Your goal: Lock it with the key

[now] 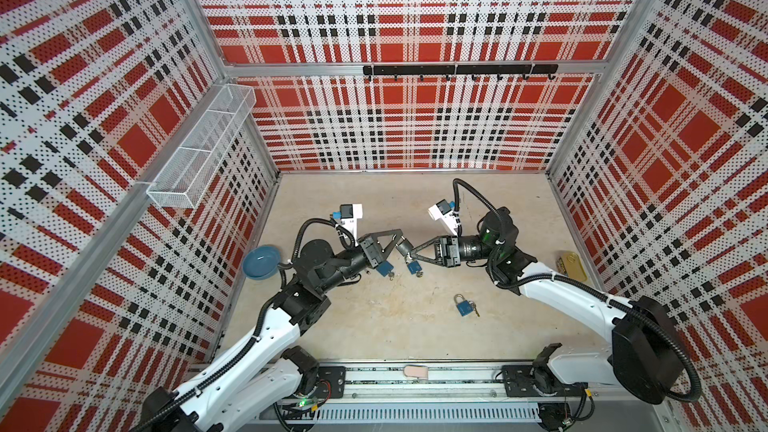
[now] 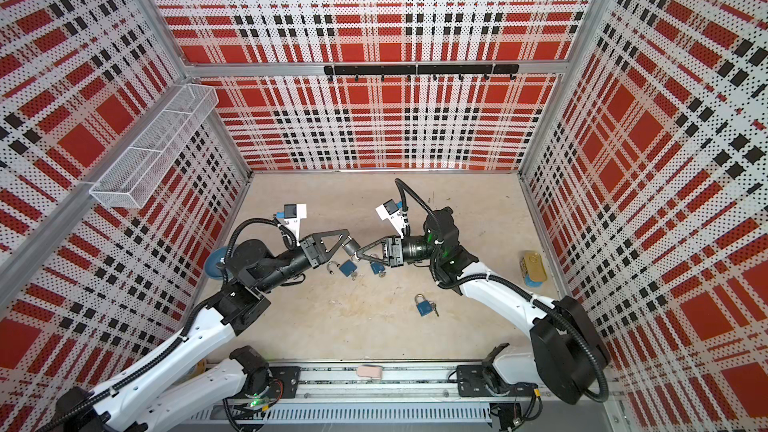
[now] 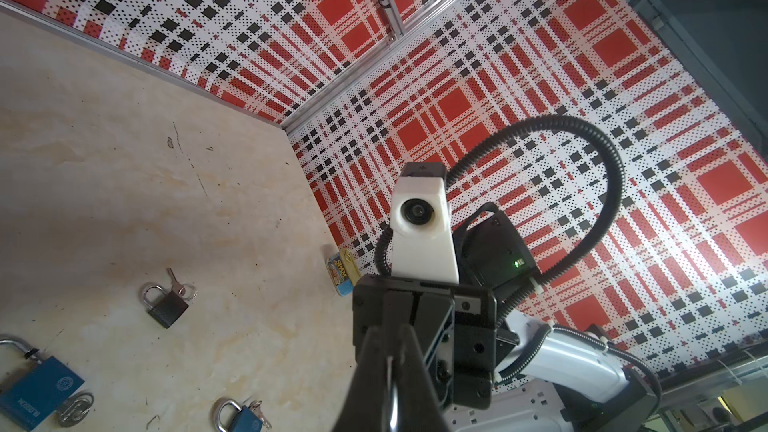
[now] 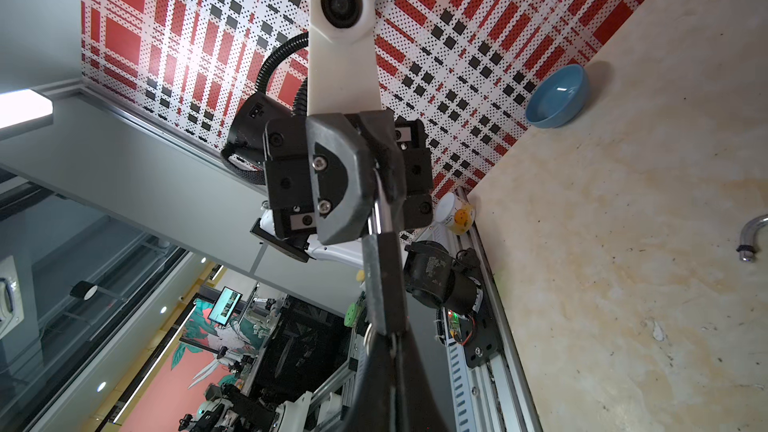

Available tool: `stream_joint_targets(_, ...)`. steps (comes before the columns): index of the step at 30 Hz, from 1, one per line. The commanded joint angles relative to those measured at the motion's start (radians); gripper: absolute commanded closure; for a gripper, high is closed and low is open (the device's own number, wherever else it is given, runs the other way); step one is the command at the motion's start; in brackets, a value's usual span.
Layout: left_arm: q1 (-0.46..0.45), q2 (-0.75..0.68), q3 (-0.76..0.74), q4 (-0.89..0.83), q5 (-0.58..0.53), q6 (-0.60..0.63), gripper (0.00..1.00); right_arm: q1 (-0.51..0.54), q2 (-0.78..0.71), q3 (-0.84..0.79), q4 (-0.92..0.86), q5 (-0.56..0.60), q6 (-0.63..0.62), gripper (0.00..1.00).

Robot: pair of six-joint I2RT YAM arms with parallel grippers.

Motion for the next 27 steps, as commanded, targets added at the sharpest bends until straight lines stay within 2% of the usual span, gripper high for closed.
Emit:
stream_joint_targets(1, 0.047, -0.014, -0.006, 0.034, 0.006, 0.004, 1.0, 0.006, -0.032, -0.021, -0.022, 0.024, -0.037, 1.0)
stream_joint_targets(7, 0.175, -0.014, 0.015, 0.014, 0.096, 0.005, 1.0, 0.005, -0.126, -0.109, -0.229, 0.094, -0.141, 1.0)
stream_joint_targets(12, 0.193, 0.022, -0.004, -0.001, 0.166, 0.002, 1.0, -0.006, -0.245, -0.123, -0.54, 0.21, -0.286, 1.0)
stream_joint_targets(15, 0.133, 0.039, -0.064, -0.011, 0.141, 0.004, 1.0, -0.055, -0.326, -0.104, -0.725, 0.276, -0.36, 1.0)
stream_joint_targets(22, -0.096, 0.134, -0.159, -0.045, 0.004, 0.04, 1.0, -0.168, -0.422, -0.02, -1.004, 0.316, -0.475, 1.0)
stream_joint_targets(27, -0.221, 0.27, -0.191, -0.013, -0.083, 0.06, 1.0, -0.176, -0.426, -0.002, -1.06, 0.336, -0.494, 1.0)
